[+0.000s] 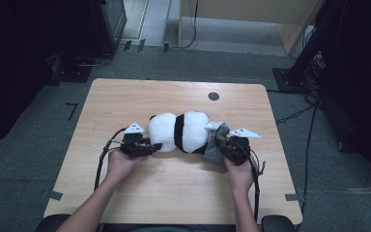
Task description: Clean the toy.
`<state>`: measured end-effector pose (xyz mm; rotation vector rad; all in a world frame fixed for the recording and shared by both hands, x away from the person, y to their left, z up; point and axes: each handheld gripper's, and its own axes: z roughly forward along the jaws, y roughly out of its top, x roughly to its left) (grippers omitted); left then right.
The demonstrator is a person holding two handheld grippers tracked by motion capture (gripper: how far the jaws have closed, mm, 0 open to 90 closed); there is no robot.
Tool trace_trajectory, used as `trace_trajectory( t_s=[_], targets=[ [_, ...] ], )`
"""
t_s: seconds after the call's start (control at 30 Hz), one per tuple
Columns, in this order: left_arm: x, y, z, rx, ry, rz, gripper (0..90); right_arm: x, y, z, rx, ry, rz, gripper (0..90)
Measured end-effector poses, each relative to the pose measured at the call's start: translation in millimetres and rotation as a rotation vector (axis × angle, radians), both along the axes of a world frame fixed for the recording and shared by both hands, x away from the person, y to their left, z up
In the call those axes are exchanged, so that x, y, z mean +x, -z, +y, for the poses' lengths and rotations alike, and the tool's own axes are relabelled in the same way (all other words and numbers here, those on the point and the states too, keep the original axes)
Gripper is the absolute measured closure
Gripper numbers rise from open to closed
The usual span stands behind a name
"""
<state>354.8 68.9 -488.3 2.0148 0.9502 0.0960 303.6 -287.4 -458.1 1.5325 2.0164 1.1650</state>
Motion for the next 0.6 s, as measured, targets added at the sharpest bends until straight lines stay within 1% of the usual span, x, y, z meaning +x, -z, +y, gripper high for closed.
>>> trace_trajectory(
  t_s=[0.1,0.2,0.27,0.4,0.47,0.5,0.6],
  targets=[
    [-0.5,-0.5,-0.3,0.000,-0.001,-0.002,54.7,1.3,-10.4,0.4,-0.011,-0.007,-0.015,83.9],
    [-1.4,-1.9,-0.4,0.003,-0.001,-0.011,54.8,2.3,-19.5,1.0,-0.010,-0.019,-0.026,83.9],
    [-1.3,-2.5,0.0,-0.001,-0.005,-0.008,54.9,2.8,-26.8,1.6,-0.009,-0.030,-0.040,84.0],
    [-1.8,-3.3,0.1,-0.004,-0.002,-0.010,55.1,6.6,-43.7,5.1,-0.003,-0.063,-0.070,83.9],
    [-2.8,-4.5,0.1,-0.005,-0.002,-0.008,55.2,9.8,-51.3,8.5,-0.009,-0.082,-0.083,83.9],
    [-3.2,-5.0,0.2,-0.005,-0.002,-0.005,55.2,12.6,-54.8,11.0,0.000,-0.100,-0.080,83.9],
    [-6.7,-6.6,1.5,-0.015,-0.009,0.005,55.0,21.5,-57.8,15.9,0.015,-0.148,-0.066,83.7]
  ],
)
